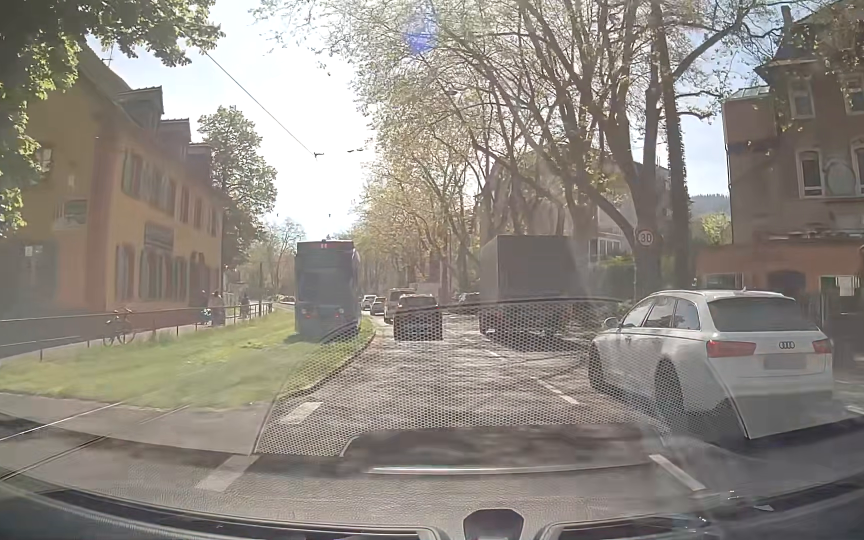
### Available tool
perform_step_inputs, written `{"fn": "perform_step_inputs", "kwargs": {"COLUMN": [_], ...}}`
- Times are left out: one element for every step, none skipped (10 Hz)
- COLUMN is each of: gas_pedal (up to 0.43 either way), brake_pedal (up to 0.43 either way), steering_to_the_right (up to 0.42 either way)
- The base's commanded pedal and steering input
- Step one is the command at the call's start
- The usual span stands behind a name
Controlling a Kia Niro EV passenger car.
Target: Follow the waypoints while adhering to traffic rules and regulations
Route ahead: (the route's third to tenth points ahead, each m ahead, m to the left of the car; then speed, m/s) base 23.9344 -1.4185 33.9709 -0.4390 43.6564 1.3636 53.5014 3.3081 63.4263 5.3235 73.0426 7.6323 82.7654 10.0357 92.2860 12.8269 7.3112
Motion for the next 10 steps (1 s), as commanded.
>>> {"fn": "perform_step_inputs", "kwargs": {"gas_pedal": [0.079,0.079,0.079,0.079,0.079,0.079,0.079,0.079,0.079,0.079], "brake_pedal": [0.0,0.0,0.0,0.0,0.0,0.0,0.0,0.0,0.0,0.0], "steering_to_the_right": [-0.014,-0.014,-0.014,-0.014,-0.014,-0.014,-0.015,-0.014,-0.014,-0.014]}}
